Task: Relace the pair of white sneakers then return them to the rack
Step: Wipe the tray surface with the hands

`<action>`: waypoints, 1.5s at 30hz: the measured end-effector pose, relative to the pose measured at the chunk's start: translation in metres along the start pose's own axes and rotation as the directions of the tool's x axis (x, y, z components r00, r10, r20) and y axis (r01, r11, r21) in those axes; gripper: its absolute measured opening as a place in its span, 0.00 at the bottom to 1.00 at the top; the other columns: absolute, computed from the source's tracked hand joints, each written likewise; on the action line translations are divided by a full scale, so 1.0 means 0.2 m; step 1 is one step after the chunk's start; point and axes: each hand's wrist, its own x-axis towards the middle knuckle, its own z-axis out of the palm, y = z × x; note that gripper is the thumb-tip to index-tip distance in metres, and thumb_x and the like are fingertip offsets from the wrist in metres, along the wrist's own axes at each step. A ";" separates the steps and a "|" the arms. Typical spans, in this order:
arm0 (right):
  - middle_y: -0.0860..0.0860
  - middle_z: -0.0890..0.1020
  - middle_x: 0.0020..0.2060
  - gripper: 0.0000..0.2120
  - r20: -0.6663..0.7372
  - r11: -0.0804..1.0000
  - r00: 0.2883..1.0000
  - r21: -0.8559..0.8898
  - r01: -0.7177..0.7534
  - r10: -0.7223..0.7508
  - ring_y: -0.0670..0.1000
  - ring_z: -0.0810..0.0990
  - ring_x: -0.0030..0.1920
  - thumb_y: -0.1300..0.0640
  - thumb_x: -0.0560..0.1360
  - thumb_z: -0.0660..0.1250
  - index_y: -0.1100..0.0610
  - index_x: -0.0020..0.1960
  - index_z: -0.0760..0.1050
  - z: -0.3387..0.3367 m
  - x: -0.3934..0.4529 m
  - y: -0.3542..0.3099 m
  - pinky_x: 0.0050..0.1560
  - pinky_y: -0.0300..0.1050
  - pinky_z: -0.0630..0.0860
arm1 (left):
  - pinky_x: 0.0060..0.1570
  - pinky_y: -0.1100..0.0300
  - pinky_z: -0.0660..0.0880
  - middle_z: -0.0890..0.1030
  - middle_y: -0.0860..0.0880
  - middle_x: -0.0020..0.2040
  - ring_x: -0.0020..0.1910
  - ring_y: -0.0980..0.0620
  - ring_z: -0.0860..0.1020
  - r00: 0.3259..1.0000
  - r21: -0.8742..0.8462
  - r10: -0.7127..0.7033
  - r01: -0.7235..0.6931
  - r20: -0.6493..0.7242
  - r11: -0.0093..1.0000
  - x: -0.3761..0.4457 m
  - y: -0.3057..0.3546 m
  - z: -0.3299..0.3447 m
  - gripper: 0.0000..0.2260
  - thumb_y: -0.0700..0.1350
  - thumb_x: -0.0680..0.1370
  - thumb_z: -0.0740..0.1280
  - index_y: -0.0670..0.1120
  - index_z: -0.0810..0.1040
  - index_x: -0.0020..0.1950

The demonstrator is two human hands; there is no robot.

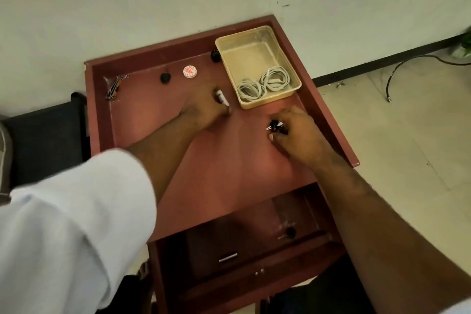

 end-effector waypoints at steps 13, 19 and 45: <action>0.55 0.78 0.57 0.14 0.826 0.937 0.551 -0.277 0.214 0.119 0.54 0.77 0.56 0.60 0.76 0.68 0.58 0.61 0.76 0.40 -0.58 -0.20 0.47 0.40 0.68 | 0.56 0.58 0.75 0.77 0.54 0.61 0.58 0.54 0.77 0.981 0.074 -0.119 0.108 0.155 0.991 -1.33 -0.30 0.28 0.25 0.47 0.78 0.69 0.57 0.65 0.72; 0.59 0.71 0.69 0.19 0.746 0.937 0.633 -0.337 0.088 0.209 0.57 0.71 0.68 0.59 0.80 0.63 0.60 0.70 0.70 0.64 -0.49 -0.07 0.66 0.43 0.66 | 0.61 0.54 0.73 0.72 0.45 0.70 0.65 0.45 0.74 0.841 0.376 -0.365 0.213 0.399 0.902 -1.26 -0.55 0.35 0.24 0.46 0.81 0.60 0.55 0.60 0.77; 0.53 0.82 0.53 0.12 0.291 0.979 0.956 -0.182 0.096 -0.039 0.55 0.81 0.53 0.61 0.74 0.65 0.51 0.55 0.81 0.19 -0.01 -0.57 0.54 0.49 0.78 | 0.59 0.55 0.74 0.80 0.46 0.59 0.58 0.46 0.78 1.000 0.440 0.022 -0.011 -0.021 0.898 -0.33 -0.29 -0.50 0.13 0.42 0.77 0.64 0.47 0.79 0.62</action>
